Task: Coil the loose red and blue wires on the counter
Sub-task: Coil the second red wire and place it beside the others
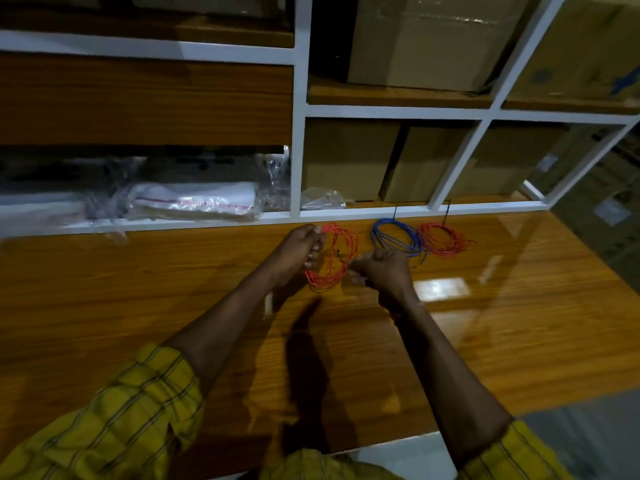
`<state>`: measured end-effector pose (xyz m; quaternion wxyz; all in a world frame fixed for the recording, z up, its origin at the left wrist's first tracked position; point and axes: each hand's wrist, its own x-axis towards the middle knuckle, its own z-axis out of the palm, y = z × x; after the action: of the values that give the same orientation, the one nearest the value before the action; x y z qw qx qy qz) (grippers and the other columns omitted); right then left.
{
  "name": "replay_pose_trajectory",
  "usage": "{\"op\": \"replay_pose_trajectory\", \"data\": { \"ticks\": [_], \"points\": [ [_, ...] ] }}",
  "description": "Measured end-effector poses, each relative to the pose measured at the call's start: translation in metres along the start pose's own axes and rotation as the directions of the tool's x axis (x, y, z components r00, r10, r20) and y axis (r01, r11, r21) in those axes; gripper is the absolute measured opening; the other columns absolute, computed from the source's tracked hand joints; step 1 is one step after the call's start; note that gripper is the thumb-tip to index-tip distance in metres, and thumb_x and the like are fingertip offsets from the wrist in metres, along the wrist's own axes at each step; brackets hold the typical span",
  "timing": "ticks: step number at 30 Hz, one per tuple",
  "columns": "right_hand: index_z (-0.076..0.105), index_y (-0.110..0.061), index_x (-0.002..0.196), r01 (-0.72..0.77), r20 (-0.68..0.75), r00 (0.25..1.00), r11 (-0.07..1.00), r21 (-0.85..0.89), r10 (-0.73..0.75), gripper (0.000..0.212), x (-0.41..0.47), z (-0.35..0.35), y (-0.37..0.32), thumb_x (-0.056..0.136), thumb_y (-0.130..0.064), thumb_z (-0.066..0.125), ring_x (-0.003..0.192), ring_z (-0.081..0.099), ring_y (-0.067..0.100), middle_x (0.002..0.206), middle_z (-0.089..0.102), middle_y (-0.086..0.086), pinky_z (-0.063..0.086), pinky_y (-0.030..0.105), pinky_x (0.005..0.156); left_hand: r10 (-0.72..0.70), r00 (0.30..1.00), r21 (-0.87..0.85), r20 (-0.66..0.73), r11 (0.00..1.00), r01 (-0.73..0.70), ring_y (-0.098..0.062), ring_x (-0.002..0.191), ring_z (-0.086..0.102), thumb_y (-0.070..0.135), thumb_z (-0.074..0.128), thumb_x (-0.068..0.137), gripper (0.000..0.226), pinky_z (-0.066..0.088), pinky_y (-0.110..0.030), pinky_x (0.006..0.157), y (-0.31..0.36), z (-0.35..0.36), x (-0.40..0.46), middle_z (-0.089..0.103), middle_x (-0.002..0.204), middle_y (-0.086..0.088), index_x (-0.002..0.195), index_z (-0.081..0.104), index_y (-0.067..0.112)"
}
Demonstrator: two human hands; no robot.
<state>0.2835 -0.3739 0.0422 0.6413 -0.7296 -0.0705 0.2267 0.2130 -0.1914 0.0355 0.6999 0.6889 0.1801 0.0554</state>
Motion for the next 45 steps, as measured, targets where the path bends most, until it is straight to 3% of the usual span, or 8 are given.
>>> {"op": "replay_pose_trajectory", "data": {
  "ticks": [9,15,19,23,29,34,39,45],
  "points": [
    [0.063,0.021,0.1,0.043,-0.103,0.994,0.976,0.213,-0.021,0.032,0.003,0.018,-0.007,0.086,-0.003,0.079,0.056,0.068,0.015,0.077,0.071,0.022,0.054,0.022,0.049,0.099,0.992,0.17,0.077,0.979,-0.111,-0.006,0.058,0.042,0.037,0.038,0.111,0.034,0.036,-0.022,0.053,0.01,0.015,-0.003,0.046,0.072,0.005,0.095,0.059,0.016],
    [0.064,0.007,0.102,0.119,-0.108,0.99,0.929,0.35,-0.086,0.027,-0.004,0.018,-0.011,0.086,-0.007,0.081,0.059,0.067,0.017,0.073,0.071,0.018,0.053,0.023,0.052,0.112,0.991,0.192,0.078,0.973,-0.125,-0.008,0.059,0.041,0.034,0.037,0.112,0.035,0.034,-0.024,0.055,0.021,0.018,-0.009,0.046,0.073,0.003,0.095,0.061,0.015],
    [0.065,0.008,0.101,0.139,-0.083,0.99,0.918,0.372,-0.117,0.025,-0.011,0.017,-0.011,0.088,-0.008,0.079,0.061,0.067,0.017,0.082,0.073,0.024,0.052,0.023,0.054,0.121,0.99,0.234,0.078,0.963,-0.136,-0.009,0.06,0.042,0.03,0.036,0.113,0.034,0.034,-0.024,0.054,0.029,0.018,-0.012,0.046,0.073,0.0,0.098,0.062,0.013],
    [0.065,0.008,0.103,0.123,-0.065,0.992,0.919,0.374,-0.106,0.024,-0.016,0.016,-0.017,0.088,-0.005,0.078,0.057,0.065,0.013,0.072,0.071,0.015,0.052,0.021,0.051,0.132,0.987,0.294,0.088,0.944,-0.152,-0.011,0.065,0.046,0.028,0.036,0.113,0.037,0.037,-0.027,0.059,0.034,0.017,-0.013,0.049,0.077,0.0,0.109,0.06,0.001],
    [0.064,0.001,0.099,0.143,-0.005,0.989,0.932,0.333,-0.15,0.013,-0.022,0.01,-0.032,0.092,-0.005,0.073,0.065,0.064,0.014,0.078,0.072,0.012,0.051,0.023,0.054,0.176,0.976,0.357,0.13,0.91,-0.212,-0.012,0.067,0.046,0.033,0.038,0.111,0.028,0.036,-0.028,0.06,0.039,0.015,-0.011,0.052,0.078,0.0,0.096,0.059,0.022],
    [0.072,0.006,0.105,0.149,0.103,0.977,0.946,0.288,-0.186,0.014,-0.021,-0.004,-0.044,0.094,-0.003,0.068,0.086,0.072,0.022,0.101,0.075,0.025,0.057,0.025,0.068,0.143,0.975,0.295,0.172,0.937,-0.19,-0.011,0.063,0.042,0.029,0.039,0.112,0.028,0.033,-0.025,0.055,0.049,0.02,-0.013,0.049,0.075,-0.002,0.099,0.06,0.015],
    [0.067,0.015,0.116,0.095,0.187,0.964,0.902,0.422,-0.189,0.034,-0.025,-0.017,-0.053,0.098,-0.011,0.054,0.097,0.071,0.034,0.111,0.07,0.033,0.062,0.035,0.086,0.107,0.978,0.252,0.18,0.956,-0.151,-0.01,0.059,0.041,0.026,0.037,0.113,0.024,0.033,-0.022,0.051,0.056,0.025,-0.011,0.048,0.073,-0.001,0.104,0.056,0.013],
    [0.068,0.015,0.111,0.211,0.1,0.963,0.931,0.299,-0.251,0.02,-0.025,-0.018,-0.056,0.094,0.004,0.066,0.092,0.073,0.031,0.103,0.072,0.03,0.063,0.033,0.082,0.11,0.974,0.21,0.199,0.966,-0.152,-0.01,0.058,0.038,0.028,0.038,0.112,0.026,0.03,-0.022,0.05,0.059,0.03,-0.013,0.045,0.072,-0.001,0.096,0.055,0.017]
  ]
}}
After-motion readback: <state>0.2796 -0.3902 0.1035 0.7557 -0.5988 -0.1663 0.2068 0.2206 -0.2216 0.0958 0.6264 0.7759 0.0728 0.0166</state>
